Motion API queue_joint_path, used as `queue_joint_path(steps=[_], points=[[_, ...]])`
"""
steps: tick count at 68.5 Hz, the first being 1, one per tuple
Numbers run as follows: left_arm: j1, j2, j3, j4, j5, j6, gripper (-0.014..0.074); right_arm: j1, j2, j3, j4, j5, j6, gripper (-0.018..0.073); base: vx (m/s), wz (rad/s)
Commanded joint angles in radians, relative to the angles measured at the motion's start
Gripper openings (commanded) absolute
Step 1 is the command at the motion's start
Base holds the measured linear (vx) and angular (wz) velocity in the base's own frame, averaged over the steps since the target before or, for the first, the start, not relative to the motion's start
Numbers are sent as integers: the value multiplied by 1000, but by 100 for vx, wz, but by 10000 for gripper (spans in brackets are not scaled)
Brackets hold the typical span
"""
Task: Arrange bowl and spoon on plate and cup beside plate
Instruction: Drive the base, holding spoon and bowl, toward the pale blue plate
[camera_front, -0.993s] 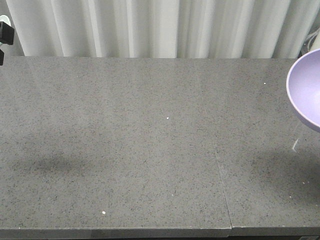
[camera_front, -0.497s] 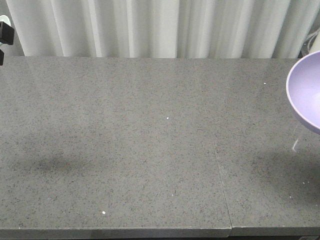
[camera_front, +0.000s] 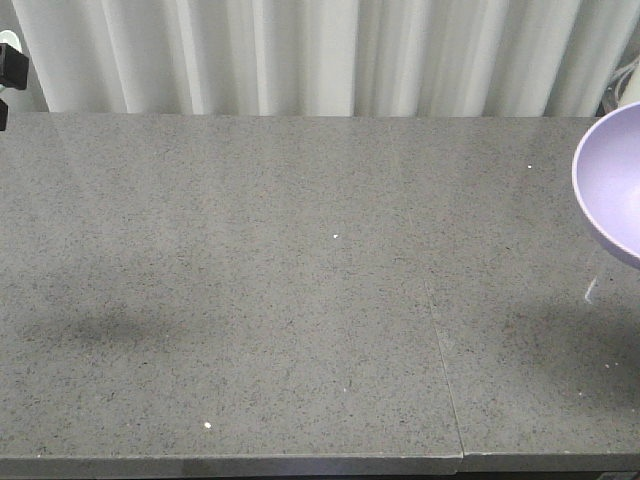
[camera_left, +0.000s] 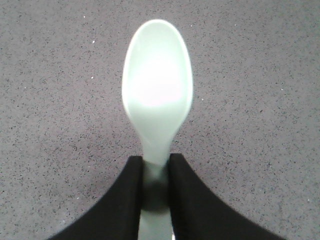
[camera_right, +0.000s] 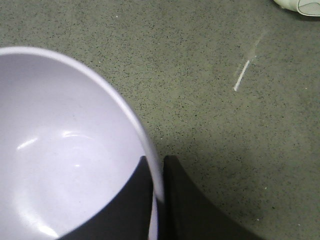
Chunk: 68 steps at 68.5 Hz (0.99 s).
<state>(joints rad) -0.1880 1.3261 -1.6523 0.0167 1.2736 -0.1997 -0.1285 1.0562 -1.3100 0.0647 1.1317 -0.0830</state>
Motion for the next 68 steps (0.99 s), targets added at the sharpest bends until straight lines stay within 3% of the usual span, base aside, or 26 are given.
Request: queue_joint_path(steps=[1,68], points=[[-8,-26,-24,-5,-24,1,-6,-6,-12,-28,-4,-60,-7,-6,0,0],[-8,-26,-24,-5,-24,1,-6,-6,-12,-28,-4,-59,-7,-6,-1,-11]])
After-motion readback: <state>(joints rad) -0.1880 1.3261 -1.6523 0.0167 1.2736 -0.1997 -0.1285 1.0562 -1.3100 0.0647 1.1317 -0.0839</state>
